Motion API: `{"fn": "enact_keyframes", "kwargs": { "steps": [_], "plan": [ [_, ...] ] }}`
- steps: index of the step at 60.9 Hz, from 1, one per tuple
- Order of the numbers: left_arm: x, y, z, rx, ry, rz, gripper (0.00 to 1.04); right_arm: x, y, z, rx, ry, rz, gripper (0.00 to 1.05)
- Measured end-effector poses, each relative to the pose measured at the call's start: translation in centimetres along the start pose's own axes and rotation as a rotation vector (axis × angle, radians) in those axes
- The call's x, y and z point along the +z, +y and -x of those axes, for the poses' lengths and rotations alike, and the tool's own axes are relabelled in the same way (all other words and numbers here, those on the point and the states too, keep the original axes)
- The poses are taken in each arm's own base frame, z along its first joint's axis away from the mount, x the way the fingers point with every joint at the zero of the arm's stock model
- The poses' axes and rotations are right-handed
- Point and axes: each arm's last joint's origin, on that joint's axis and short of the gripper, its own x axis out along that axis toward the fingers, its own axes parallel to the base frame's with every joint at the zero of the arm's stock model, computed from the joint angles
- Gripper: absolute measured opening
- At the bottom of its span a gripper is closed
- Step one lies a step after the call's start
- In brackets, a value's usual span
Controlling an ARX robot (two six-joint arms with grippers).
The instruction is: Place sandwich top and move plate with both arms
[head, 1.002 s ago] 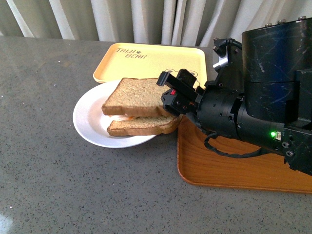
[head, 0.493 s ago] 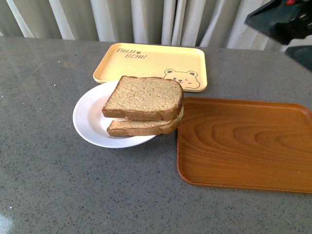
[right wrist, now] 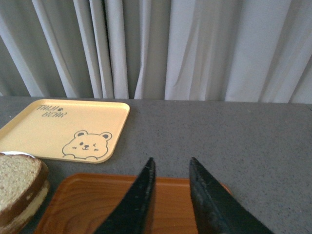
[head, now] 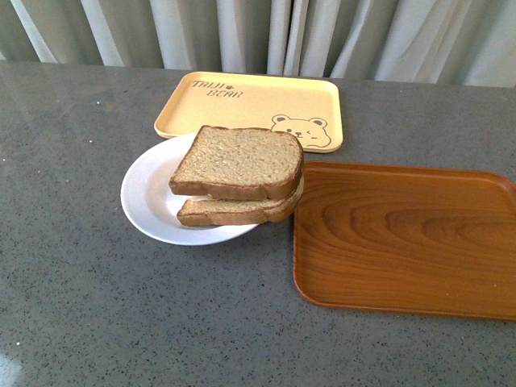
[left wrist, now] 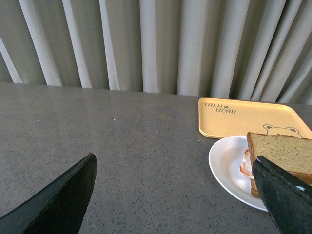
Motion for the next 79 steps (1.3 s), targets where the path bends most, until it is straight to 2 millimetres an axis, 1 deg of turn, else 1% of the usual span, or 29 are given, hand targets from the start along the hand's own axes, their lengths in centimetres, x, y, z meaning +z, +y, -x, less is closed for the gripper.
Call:
{"fn": "enact_keyframes", "kwargs": {
  "steps": [1,3,8,15,19,25,49,79],
  "plan": [
    [0.0,0.0,0.0,0.000,0.000,0.000,0.96,-0.1,-0.1,0.2,0.001,0.000,0.002,0.03],
    [0.0,0.0,0.0,0.000,0.000,0.000,0.96,-0.2,-0.3,0.8,0.004,0.000,0.007,0.02],
    [0.0,0.0,0.0,0.000,0.000,0.000,0.96,-0.3,-0.7,1.6,-0.001,0.001,0.010,0.02],
    [0.0,0.0,0.0,0.000,0.000,0.000,0.96,-1.2,-1.0,2.6,-0.003,-0.007,0.009,0.02],
    [0.0,0.0,0.0,0.000,0.000,0.000,0.96,-1.6,-1.7,3.2,0.021,0.011,0.010,0.02],
    [0.0,0.0,0.0,0.000,0.000,0.000,0.96,-1.5,-2.2,3.9,-0.006,0.007,0.009,0.02],
    [0.0,0.0,0.0,0.000,0.000,0.000,0.96,-0.7,-2.2,6.0,-0.002,-0.021,0.009,0.02],
    [0.0,0.0,0.0,0.000,0.000,0.000,0.96,-0.3,-2.2,7.8,-0.002,-0.035,0.009,0.02]
  ]
}}
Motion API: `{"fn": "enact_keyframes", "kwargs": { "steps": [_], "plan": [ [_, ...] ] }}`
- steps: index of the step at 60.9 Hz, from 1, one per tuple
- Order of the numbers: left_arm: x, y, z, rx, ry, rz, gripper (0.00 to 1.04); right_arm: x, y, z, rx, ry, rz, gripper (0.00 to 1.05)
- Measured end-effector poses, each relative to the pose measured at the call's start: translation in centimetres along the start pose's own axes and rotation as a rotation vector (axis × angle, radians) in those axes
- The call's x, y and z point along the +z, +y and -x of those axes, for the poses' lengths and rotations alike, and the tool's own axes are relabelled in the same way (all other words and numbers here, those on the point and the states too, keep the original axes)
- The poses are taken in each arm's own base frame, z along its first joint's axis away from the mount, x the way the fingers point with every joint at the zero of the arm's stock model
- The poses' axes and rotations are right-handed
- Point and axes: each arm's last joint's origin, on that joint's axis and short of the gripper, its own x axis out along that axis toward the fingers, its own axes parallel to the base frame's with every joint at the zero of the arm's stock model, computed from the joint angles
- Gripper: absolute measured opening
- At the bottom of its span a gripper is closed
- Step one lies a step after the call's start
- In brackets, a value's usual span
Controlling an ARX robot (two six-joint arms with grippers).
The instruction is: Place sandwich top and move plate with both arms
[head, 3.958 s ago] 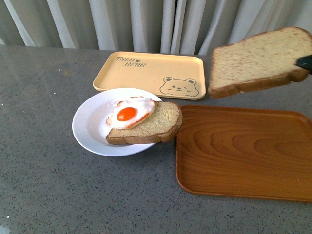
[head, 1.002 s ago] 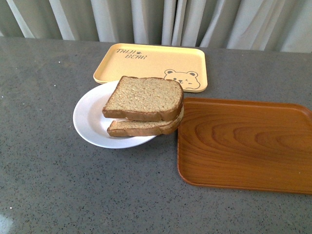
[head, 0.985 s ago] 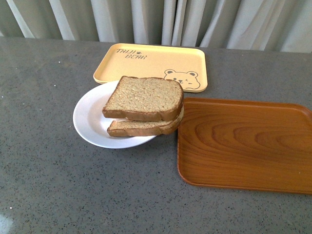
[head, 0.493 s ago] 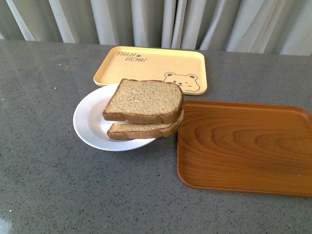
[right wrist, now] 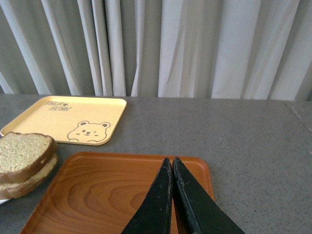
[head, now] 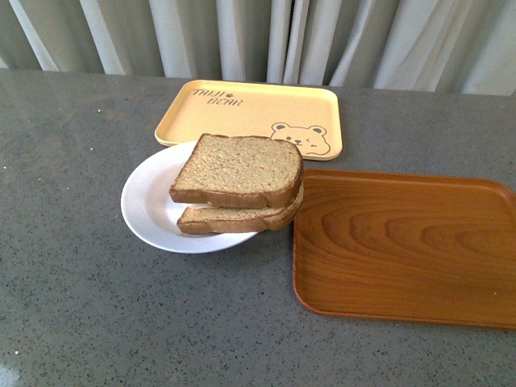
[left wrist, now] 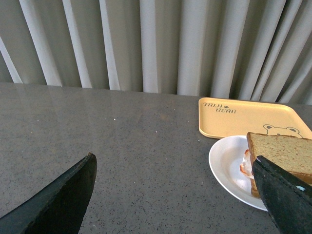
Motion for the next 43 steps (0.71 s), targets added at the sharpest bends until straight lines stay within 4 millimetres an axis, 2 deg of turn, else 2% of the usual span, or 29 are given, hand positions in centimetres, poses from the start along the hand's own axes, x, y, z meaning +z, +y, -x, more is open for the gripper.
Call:
{"fn": "enact_keyframes", "kwargs": {
  "steps": [34,43],
  "plan": [
    [0.0,0.0,0.0,0.000,0.000,0.000,0.96,0.0,0.0,1.1,0.000,0.001,0.000,0.02],
    [0.0,0.0,0.0,0.000,0.000,0.000,0.96,-0.3,0.0,2.1,0.000,0.011,0.000,0.02]
  ]
}}
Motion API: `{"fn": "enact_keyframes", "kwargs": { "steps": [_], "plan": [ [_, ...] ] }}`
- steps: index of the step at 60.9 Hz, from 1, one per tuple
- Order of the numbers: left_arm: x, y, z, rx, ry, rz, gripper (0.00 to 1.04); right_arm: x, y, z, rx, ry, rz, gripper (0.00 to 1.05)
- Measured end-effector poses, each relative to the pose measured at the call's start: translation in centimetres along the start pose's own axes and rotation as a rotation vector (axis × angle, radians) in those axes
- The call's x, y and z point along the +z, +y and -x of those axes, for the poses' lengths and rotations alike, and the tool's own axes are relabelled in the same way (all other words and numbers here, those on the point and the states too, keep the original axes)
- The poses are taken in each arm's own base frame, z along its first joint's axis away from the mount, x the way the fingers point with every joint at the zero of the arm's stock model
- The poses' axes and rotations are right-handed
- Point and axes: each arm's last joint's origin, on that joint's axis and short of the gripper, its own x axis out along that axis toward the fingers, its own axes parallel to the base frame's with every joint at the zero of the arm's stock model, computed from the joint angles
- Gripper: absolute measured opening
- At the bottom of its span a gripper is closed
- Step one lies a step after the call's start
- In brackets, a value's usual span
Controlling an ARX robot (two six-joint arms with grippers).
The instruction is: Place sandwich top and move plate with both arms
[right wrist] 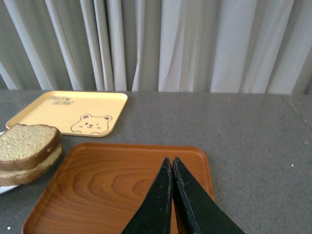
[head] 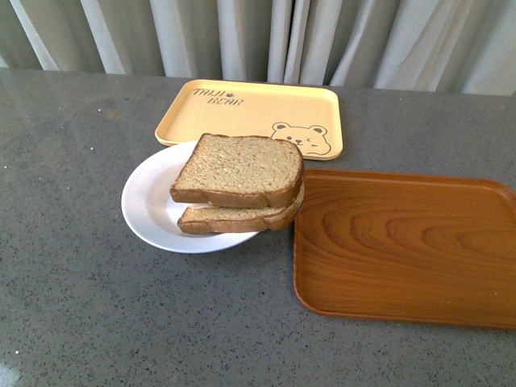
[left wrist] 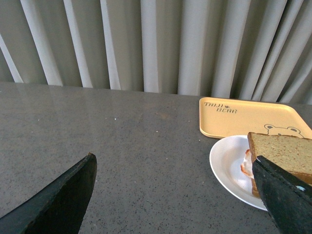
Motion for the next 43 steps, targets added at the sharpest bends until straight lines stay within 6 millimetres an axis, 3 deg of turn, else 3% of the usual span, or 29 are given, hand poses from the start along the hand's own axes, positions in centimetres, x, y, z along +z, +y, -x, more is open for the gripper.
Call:
{"fn": "enact_keyframes", "kwargs": {
  "steps": [15,29,34,38,43],
  "plan": [
    [0.0,0.0,0.0,0.000,0.000,0.000,0.96,0.0,0.0,0.1,0.000,-0.006,0.002,0.02],
    [0.0,0.0,0.0,-0.005,0.008,0.011,0.96,0.0,0.0,0.1,0.000,-0.006,0.002,0.41],
    [-0.2,-0.4,-0.4,-0.032,0.209,0.160,0.96,0.0,0.0,0.1,0.000,-0.006,0.002,0.55],
    [-0.1,-0.8,-1.8,-0.056,0.305,0.312,0.96,0.0,0.0,0.1,0.000,-0.007,0.002,0.69],
    [0.7,-0.6,-5.4,-0.079,0.322,0.444,0.96,0.0,0.0,0.1,0.000,-0.007,0.002,0.90]
  ]
}}
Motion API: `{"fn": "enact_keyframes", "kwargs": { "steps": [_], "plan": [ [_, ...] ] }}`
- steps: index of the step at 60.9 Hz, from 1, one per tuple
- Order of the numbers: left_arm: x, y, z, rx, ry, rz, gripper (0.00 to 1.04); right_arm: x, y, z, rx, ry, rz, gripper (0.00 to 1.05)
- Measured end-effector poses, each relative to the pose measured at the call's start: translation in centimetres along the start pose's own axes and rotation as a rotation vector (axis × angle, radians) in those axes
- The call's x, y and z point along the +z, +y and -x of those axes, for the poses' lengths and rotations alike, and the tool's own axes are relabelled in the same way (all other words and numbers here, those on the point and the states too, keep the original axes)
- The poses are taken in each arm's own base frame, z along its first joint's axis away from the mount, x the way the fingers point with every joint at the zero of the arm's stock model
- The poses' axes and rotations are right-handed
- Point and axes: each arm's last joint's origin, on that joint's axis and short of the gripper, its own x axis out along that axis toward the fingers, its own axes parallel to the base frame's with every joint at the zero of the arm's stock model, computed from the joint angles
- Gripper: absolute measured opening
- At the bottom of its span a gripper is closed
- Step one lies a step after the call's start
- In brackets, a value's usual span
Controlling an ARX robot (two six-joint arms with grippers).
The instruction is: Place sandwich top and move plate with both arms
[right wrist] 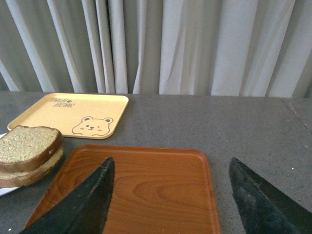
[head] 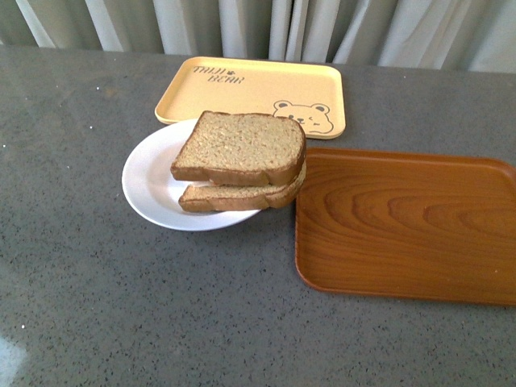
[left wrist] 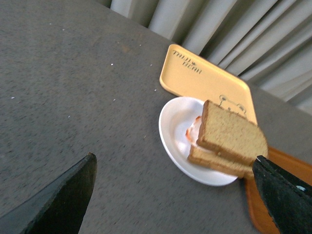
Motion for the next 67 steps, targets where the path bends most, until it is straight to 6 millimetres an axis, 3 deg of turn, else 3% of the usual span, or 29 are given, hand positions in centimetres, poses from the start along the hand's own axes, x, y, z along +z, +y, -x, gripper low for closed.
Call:
{"fn": "enact_keyframes", "kwargs": {
  "steps": [3,11,17,24,49,67],
  "plan": [
    [0.8,0.0,-1.7,-0.014,0.004,0.043,0.96,0.0,0.0,0.0,0.000,0.000,0.000,0.97],
    [1.4,0.7,-6.8,-0.010,0.056,0.110,0.96,0.0,0.0,0.0,0.000,0.000,0.000,0.96],
    [-0.7,2.4,-12.2,0.044,0.163,0.189,0.96,0.0,0.0,0.0,0.000,0.000,0.000,0.96],
    [-2.5,3.6,-15.2,0.088,0.220,0.248,0.96,0.0,0.0,0.0,0.000,0.000,0.000,0.96],
    [-6.0,4.8,-20.0,0.152,0.301,0.367,0.96,0.0,0.0,0.0,0.000,0.000,0.000,0.96],
    [-6.4,3.8,-21.6,0.115,0.293,0.396,0.96,0.0,0.0,0.0,0.000,0.000,0.000,0.96]
  ]
}}
